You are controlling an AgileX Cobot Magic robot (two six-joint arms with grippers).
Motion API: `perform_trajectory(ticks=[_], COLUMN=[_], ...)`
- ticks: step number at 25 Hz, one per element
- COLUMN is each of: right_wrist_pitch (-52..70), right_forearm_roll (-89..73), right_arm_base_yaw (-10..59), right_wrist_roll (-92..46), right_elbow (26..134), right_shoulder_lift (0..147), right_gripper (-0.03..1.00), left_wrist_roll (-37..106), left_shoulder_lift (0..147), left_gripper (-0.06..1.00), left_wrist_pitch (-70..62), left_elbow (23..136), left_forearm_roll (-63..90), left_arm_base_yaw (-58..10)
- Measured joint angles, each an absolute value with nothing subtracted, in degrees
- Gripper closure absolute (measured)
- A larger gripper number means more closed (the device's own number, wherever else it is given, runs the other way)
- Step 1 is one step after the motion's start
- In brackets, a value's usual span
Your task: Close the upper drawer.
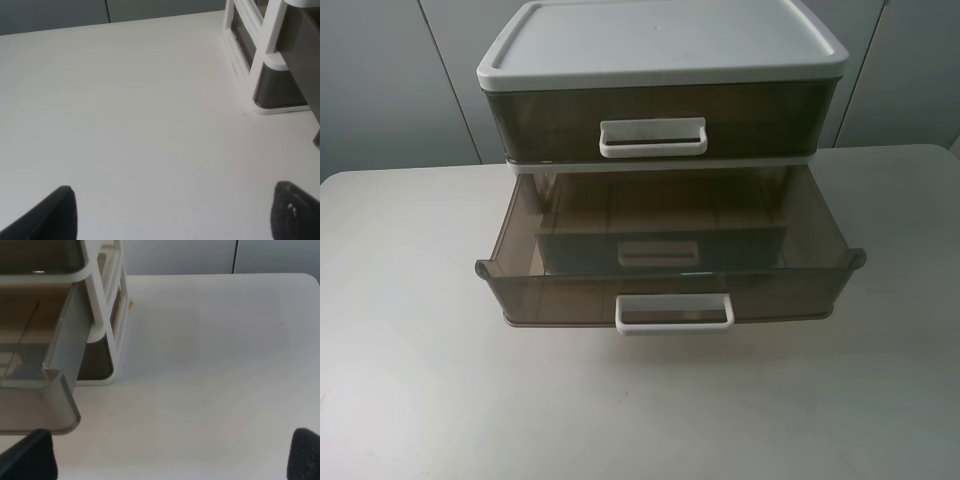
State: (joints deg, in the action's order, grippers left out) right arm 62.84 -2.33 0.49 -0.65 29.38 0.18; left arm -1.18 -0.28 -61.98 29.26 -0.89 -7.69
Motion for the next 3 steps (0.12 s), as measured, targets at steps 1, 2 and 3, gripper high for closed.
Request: perform_trajectory(ticks=[1, 2, 3], right_wrist_pitch=[62.84, 62.84, 62.84], right_forearm_roll=[-2.33, -2.33, -2.33], right_arm_base_yaw=[0.49, 0.49, 0.49], right_wrist_roll=[-0.65, -0.65, -0.65], right_elbow=[29.38, 29.38, 29.38], right_shoulder_lift=[0.18, 0.18, 0.18], right_gripper=[0.27, 0.27, 0.27], left_wrist_roll=[-1.18, -1.18, -1.18], left_shoulder_lift=[-0.28, -0.28, -0.28], left_gripper=[0.20, 0.20, 0.20], left_wrist_pitch=[-61.98, -61.98, -61.98], left_elbow=[29.26, 29.26, 29.26], left_forearm_roll=[-0.89, -0.89, -0.89], left_arm_base_yaw=[-7.69, -7.69, -7.69])
